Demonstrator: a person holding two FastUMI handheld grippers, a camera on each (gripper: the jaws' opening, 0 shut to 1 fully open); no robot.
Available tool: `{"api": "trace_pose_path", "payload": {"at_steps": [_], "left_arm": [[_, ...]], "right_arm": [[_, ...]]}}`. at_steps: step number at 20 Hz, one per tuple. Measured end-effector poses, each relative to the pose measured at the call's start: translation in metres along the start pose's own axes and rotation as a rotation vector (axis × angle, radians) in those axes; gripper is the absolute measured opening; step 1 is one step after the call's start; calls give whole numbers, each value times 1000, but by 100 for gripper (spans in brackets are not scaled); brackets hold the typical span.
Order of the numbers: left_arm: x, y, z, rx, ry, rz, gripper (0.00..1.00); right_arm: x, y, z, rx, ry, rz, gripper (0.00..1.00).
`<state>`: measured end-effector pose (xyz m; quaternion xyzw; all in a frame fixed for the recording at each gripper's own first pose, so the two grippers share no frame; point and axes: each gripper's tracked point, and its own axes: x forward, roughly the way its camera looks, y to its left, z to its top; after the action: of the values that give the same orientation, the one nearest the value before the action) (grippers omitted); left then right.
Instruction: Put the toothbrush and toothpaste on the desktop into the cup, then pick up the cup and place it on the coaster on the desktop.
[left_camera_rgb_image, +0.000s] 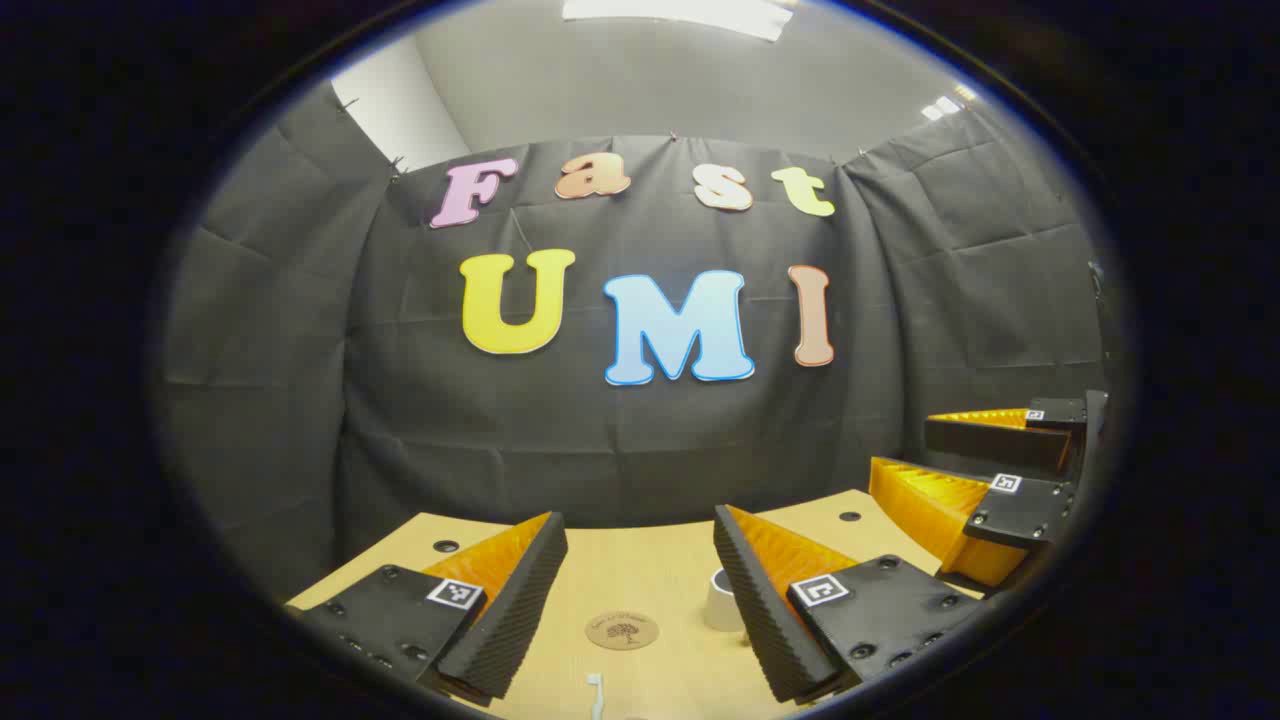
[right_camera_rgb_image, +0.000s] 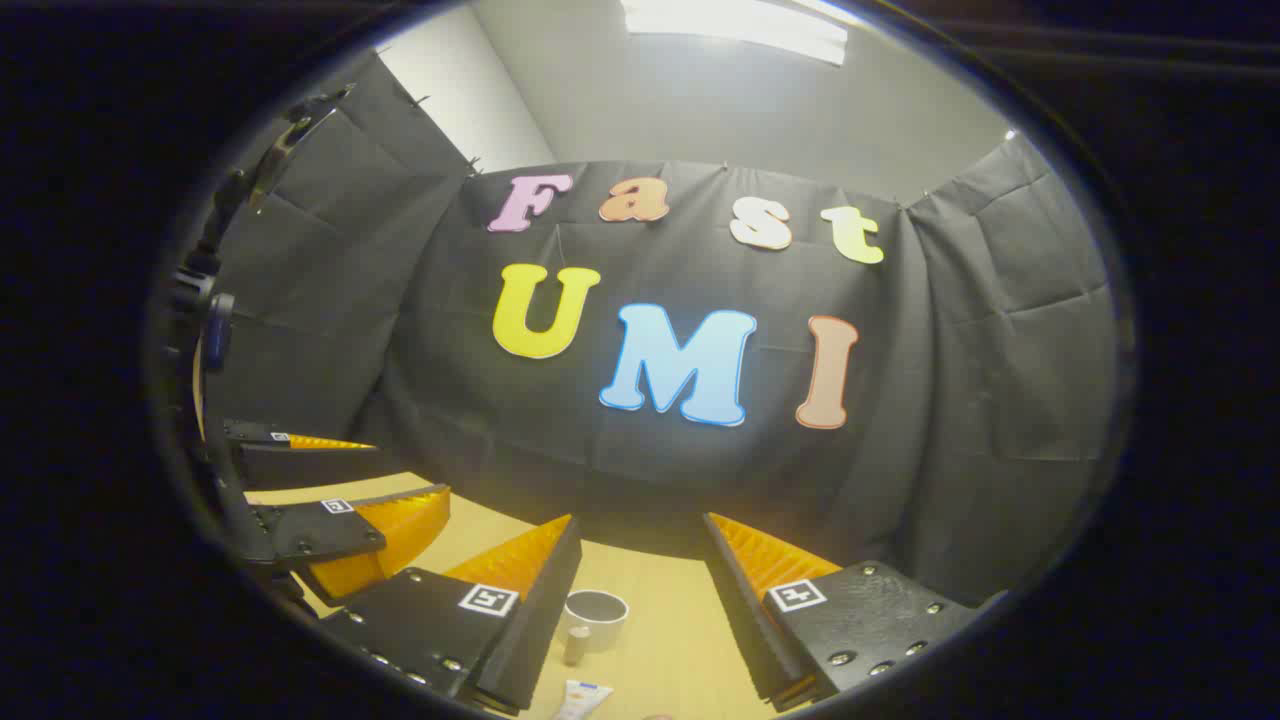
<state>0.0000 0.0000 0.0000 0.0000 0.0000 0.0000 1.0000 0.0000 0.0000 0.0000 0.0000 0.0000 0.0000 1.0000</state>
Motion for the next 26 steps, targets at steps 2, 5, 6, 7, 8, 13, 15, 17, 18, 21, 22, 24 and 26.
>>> {"api": "trace_pose_path", "payload": {"at_steps": [2, 5, 6, 7, 8, 13, 15, 17, 18, 21, 22, 24, 26], "left_arm": [[-1, 2, -2, 0, 6, 3, 96], [1, 3, -10, -2, 36, 6, 98], [3, 5, -14, -6, 48, 8, 98], [4, 5, -19, -9, 60, 9, 96], [6, 6, -22, -14, 71, 10, 96], [8, 13, -33, -19, 109, 20, 94], [10, 11, -38, -18, 129, 17, 94], [11, 9, -47, -23, 159, 10, 96], [12, 7, -54, -28, 182, 6, 96], [13, 8, -81, -47, 273, 3, 96], [13, 8, -90, -44, 307, 3, 94], [12, 12, -111, -37, 373, 3, 96], [11, 16, -129, -37, 436, 6, 96]], "right_arm": [[0, -3, -2, 9, 16, -7, 76], [1, -5, -10, 28, 50, -9, 76], [2, -5, -14, 33, 63, -7, 76], [2, -4, -18, 35, 80, -5, 76], [3, -3, -24, 34, 100, -1, 76], [2, -1, -42, 48, 169, 18, 75], [2, -2, -47, 60, 189, 17, 74], [4, -1, -55, 80, 222, 24, 76], [4, 1, -61, 92, 247, 28, 76], [2, 8, -87, 126, 350, 56, 76], [1, 11, -96, 137, 387, 64, 76], [1, 17, -116, 156, 464, 82, 76], [-1, 22, -135, 178, 537, 94, 76]]}}
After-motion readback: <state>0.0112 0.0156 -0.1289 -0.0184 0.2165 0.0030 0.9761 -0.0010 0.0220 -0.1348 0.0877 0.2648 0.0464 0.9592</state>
